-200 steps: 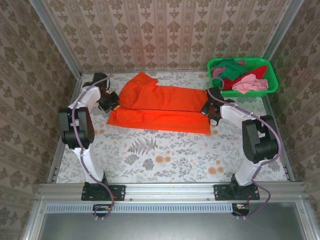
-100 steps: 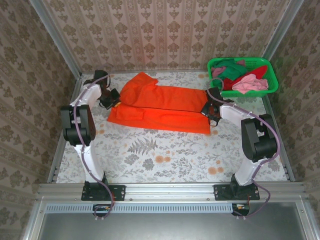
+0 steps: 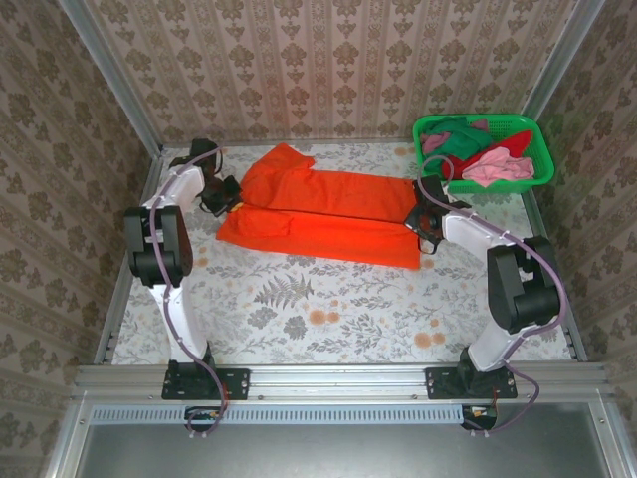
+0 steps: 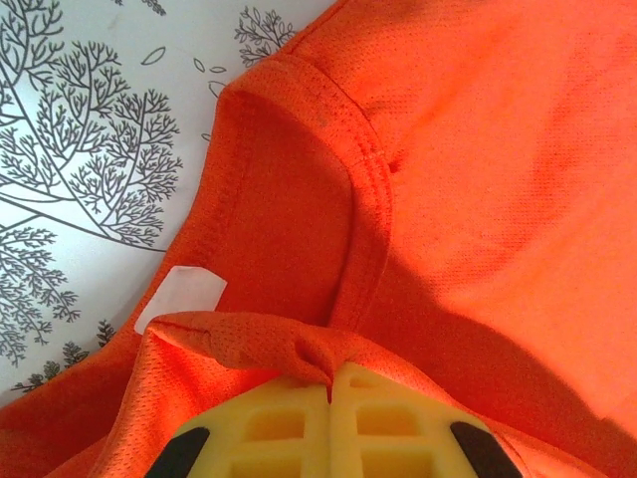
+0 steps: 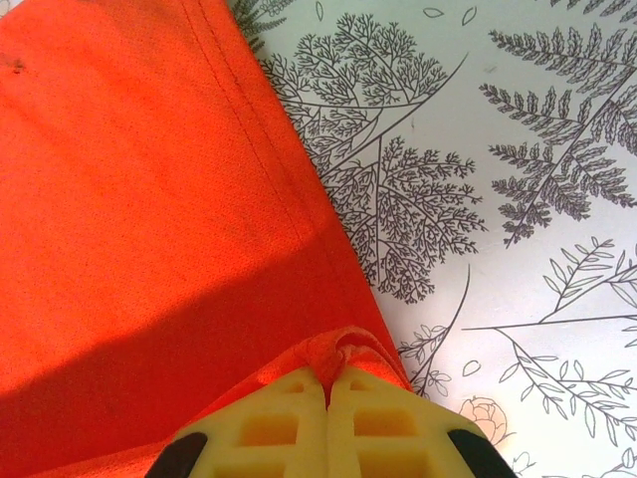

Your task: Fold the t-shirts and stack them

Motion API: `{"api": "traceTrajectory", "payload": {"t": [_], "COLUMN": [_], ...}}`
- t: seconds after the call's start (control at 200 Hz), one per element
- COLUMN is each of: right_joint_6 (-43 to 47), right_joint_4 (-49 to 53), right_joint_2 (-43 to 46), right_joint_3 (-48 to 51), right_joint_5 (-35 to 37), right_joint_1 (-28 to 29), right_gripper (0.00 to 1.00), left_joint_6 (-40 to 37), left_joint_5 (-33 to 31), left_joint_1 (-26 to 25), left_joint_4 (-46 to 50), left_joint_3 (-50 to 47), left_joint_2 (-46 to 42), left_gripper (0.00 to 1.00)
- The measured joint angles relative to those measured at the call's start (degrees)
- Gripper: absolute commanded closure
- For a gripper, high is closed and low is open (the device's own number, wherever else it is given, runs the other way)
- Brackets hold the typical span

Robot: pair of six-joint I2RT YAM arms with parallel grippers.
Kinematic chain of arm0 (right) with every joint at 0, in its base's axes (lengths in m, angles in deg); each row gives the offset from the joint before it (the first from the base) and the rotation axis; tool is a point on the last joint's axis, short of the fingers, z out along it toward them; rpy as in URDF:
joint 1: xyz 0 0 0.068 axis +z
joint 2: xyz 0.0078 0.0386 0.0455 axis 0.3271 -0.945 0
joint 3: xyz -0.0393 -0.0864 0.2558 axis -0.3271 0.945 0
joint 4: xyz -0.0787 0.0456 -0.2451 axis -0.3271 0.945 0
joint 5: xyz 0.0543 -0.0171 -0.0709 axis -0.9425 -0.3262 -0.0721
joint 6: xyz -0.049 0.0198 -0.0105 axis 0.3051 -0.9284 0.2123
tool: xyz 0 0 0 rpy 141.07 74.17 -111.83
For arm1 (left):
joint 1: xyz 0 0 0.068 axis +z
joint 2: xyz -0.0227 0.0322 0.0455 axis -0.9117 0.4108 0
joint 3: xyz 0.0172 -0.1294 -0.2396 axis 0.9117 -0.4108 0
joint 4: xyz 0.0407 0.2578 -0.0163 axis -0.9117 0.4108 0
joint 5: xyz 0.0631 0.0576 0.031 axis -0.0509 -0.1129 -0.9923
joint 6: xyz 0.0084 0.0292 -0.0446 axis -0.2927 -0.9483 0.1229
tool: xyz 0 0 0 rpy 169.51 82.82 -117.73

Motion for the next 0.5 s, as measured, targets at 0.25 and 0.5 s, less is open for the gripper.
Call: {"api": "traceTrajectory", "payload": {"t": [0.25,0.5], "right_joint_6": [-0.1,-0.1], "right_joint_4": [0.0,-0.4], "right_joint_2": [-3.3,-5.9], "right_joint_3": [-2.5,-4.3], "right_joint_5": [-0.1,-0.5], "right_joint_1": [0.0,-0.2], "right_gripper": [1.00,1.00], "left_joint_6": [-0.1,0.0], "left_joint_5": [-0.9,-1.6], "left_joint_1": [0.1,0.1], "left_joint_4": [0.1,0.5], "left_joint_3": [0.0,0.1], "left_joint_2": [0.0,0.1], "left_gripper": [1.00,1.00]}}
